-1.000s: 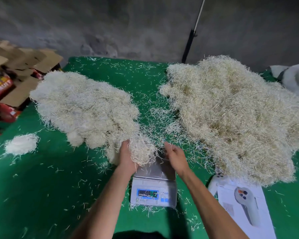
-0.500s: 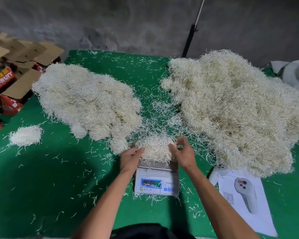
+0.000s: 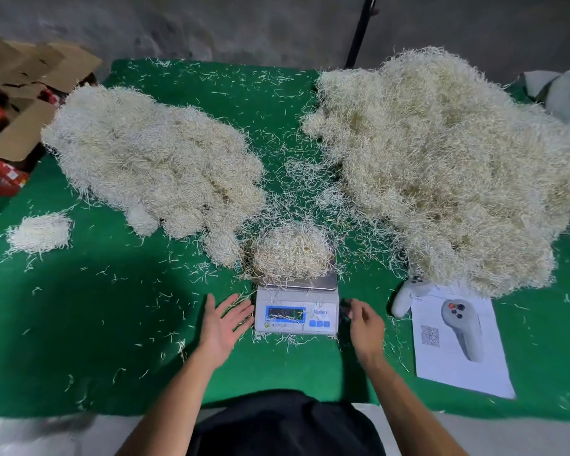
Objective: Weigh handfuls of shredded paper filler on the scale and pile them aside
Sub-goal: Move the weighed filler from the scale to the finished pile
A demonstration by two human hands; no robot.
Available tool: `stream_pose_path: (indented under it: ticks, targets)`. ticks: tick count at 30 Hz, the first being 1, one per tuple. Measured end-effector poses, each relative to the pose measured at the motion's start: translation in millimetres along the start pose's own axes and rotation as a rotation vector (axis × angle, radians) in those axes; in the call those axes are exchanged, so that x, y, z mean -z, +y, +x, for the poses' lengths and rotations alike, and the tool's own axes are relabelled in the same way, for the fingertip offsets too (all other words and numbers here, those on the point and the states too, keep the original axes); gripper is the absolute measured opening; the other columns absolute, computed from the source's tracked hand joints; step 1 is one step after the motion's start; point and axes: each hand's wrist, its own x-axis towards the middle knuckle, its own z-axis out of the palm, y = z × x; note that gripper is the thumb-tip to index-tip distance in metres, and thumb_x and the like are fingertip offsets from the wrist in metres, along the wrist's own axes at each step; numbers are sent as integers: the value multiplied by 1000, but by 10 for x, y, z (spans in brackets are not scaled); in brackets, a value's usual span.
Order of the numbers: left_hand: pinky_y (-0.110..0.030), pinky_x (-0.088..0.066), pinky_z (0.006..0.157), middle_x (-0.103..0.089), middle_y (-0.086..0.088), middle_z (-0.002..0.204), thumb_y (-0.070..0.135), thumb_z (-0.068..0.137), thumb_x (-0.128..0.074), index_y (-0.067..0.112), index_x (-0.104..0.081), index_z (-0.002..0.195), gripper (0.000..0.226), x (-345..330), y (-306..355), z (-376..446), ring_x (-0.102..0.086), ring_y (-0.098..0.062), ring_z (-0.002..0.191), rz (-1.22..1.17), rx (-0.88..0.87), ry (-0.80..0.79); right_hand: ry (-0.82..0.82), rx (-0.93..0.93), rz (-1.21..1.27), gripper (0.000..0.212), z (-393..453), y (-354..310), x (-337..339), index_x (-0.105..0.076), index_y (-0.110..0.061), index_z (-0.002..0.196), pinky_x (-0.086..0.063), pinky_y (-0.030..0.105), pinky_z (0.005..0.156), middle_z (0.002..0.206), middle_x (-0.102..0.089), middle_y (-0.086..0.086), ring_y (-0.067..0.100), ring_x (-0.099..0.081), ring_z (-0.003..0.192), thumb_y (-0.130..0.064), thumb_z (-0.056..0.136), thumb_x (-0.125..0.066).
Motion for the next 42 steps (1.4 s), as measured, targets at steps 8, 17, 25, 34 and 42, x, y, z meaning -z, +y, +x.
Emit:
stream_pose_path:
  ticks: [8, 17, 25, 34, 42]
  targets:
    - [-45, -51, 98, -69, -22, 122, 72, 96, -39, 5, -52, 138, 80, 86, -107, -22, -68, -34, 114, -122, -39, 7, 34, -41, 102, 28, -54, 50, -2, -74, -13, 103, -45, 14, 62, 94, -73, 2, 12, -59, 75, -21, 109, -48]
    - [-45, -51, 97, -69, -23, 122, 71, 94, -44, 5, -52, 135, 78, 79, -110, -28, -68, -35, 113, -153, -48, 0, 24, -37, 84, 27, -39, 78, -3, -74, -17, 101, -47, 25, 78, 99, -75, 2, 16, -67, 89, -25, 109, -49]
    - [-42, -53, 94, -66, -17, 128, 62, 100, -42, 9, -50, 140, 66, -260, 116, -38, -66, -30, 115, 41, -134, 38, 56, -7, 122, 37, 44, -241, -75, -69, -9, 96, -49, 29, 71, 85, -70, 2, 20, -63, 77, -39, 107, -49]
    - [-22, -31, 94, -54, 11, 134, 68, 94, -53, 28, -54, 140, 61, -1602, 756, -71, -53, -13, 120, 806, -481, -37, -341, 58, 56, 57, 470, -1541, -659, -59, -13, 115, -48, 27, 51, 65, -57, -3, 12, -52, 49, -65, 94, -57]
    - [-52, -28, 117, -22, -15, 165, 36, 92, -72, 30, -23, 159, 83, -1928, 1201, 96, -31, -36, 147, 550, -316, -126, -540, 210, 159, 60, 682, -2122, -552, -70, -25, 119, -49, 33, 99, 118, -72, -11, 4, -67, 106, -74, 85, -63]
